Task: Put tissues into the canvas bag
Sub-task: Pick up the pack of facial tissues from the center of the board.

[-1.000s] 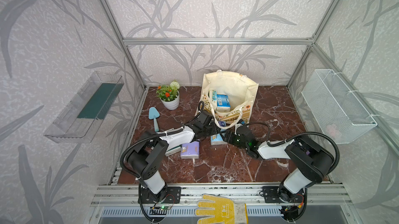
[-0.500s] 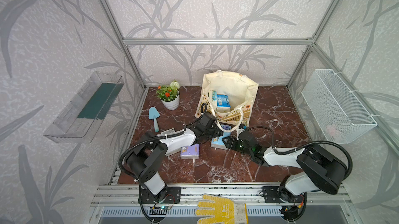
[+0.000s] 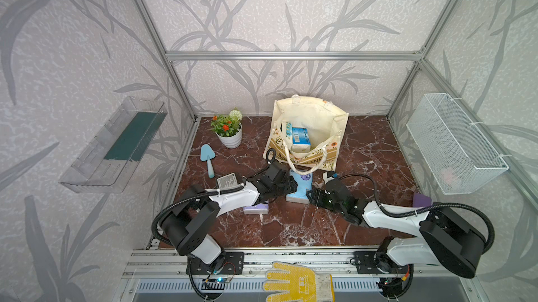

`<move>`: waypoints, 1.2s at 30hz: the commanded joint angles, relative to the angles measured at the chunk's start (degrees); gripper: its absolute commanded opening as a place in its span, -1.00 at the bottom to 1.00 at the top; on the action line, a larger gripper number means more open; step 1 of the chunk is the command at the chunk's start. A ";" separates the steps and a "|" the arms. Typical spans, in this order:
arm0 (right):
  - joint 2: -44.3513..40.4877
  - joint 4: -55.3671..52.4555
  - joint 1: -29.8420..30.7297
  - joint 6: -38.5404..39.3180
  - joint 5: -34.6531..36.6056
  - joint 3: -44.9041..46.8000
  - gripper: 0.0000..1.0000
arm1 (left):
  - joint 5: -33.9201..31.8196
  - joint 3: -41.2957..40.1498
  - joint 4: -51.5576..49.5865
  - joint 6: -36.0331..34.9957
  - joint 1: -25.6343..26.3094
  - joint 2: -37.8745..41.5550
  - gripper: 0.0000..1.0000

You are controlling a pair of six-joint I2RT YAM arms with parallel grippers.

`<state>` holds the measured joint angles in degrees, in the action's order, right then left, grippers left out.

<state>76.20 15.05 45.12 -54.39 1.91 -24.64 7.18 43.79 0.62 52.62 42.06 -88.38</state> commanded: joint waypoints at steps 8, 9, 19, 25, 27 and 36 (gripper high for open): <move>-1.78 -0.03 -0.12 1.02 2.18 -1.46 0.34 | -1.59 0.96 0.28 -2.67 0.18 1.28 0.52; -1.68 0.39 -0.12 1.03 1.98 -1.59 0.34 | -2.22 1.11 -0.09 -3.15 0.11 1.32 0.53; 0.39 3.04 -0.99 0.56 1.24 -2.42 0.36 | 0.98 3.14 -1.93 -10.30 -1.52 -0.80 0.60; 2.86 5.67 -1.88 -0.33 0.25 -2.78 0.32 | 4.33 2.96 0.40 -10.68 -2.53 -2.65 0.62; 3.61 6.00 -2.05 -0.37 -0.06 -3.16 0.32 | 5.33 2.97 0.84 -10.95 -2.99 -3.13 0.63; 6.21 9.07 -3.09 -1.65 -1.86 -2.87 0.28 | 11.58 0.41 5.35 -12.97 -5.21 -4.37 0.75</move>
<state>81.49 21.69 42.54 -55.09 0.93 -26.52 15.90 45.30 3.84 41.21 37.32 -91.61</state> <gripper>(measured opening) 0.644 0.873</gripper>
